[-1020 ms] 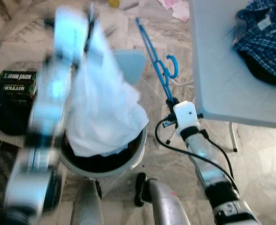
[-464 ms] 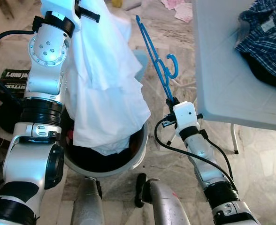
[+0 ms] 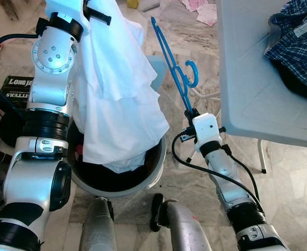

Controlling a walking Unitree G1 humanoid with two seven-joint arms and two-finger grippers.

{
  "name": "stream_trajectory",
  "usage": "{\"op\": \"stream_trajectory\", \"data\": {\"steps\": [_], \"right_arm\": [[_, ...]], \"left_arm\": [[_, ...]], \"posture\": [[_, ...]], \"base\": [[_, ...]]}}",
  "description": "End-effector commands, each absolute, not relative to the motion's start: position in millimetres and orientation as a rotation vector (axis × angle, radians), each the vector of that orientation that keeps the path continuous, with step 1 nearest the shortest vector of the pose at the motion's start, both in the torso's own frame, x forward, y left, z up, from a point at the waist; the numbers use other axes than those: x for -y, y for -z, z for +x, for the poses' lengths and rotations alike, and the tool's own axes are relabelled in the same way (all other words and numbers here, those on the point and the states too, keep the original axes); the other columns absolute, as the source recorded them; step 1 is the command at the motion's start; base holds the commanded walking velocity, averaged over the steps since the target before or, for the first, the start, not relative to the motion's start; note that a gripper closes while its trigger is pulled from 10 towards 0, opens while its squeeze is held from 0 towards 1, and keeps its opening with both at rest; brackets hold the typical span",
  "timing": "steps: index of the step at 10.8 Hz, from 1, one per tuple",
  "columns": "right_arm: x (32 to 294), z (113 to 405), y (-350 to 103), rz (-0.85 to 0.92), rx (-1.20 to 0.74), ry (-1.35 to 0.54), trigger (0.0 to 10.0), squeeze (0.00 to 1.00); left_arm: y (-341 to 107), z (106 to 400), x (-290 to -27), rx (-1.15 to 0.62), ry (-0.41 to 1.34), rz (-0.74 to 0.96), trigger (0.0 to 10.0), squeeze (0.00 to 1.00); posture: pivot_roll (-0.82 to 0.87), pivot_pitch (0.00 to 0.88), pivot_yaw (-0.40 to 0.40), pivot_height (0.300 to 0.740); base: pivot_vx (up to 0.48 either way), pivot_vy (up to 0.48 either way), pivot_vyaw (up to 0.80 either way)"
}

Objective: Hang hanger

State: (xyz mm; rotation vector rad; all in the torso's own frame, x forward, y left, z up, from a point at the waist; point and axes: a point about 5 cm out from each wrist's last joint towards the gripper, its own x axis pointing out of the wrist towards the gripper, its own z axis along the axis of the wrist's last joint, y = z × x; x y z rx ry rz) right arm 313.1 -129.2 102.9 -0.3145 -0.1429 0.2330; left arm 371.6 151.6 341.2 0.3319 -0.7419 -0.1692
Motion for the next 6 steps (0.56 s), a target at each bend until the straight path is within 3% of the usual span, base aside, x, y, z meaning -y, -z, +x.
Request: {"op": "stream_trajectory", "data": {"steps": [1, 2, 3, 4, 5, 6], "right_arm": [[132.7, 310.1, -97.4, -0.318, 0.128, -0.226, 10.0, 0.00], [133.4, 308.4, -94.7, -0.320, 0.121, -0.230, 10.0, 0.00], [134.3, 305.7, -91.6, -0.322, 0.110, -0.238, 10.0, 0.00], [136.9, 303.0, -89.4, -0.324, 0.103, -0.236, 10.0, 0.00], [137.3, 302.3, -89.0, -0.325, 0.101, -0.235, 10.0, 0.00], [137.1, 302.4, -88.9, -0.325, 0.101, -0.236, 10.0, 0.00]], "left_arm": [[-345.9, 368.6, -150.3, 0.774, 0.173, 0.334, 0.0, 0.00], [-273.5, 361.7, -181.6, 0.573, 0.075, 0.221, 0.0, 0.00], [-176.0, 314.0, -217.6, 0.267, -0.059, 0.115, 0.0, 0.00], [-148.9, 290.9, -225.1, 0.183, -0.136, 0.021, 0.0, 0.00], [-139.7, 286.2, -223.2, 0.144, -0.162, -0.050, 0.0, 0.00], [-134.8, 280.7, -220.3, 0.119, -0.178, -0.104, 0.7, 0.00]], "posture": [[0.11, 0.233, -0.098, 0.740], [0.13, 0.280, -0.114, 0.740], [0.13, 0.283, -0.112, 0.740], [0.13, 0.285, -0.111, 0.740], [0.13, 0.285, -0.111, 0.740], [0.13, 0.285, -0.111, 0.740]], "base": [[0.000, 0.000, 0.00], [0.000, 0.000, 0.00], [0.000, 0.000, 0.00], [0.000, 0.000, 0.00], [0.000, 0.000, 0.00], [0.000, 0.000, 0.00]]}}
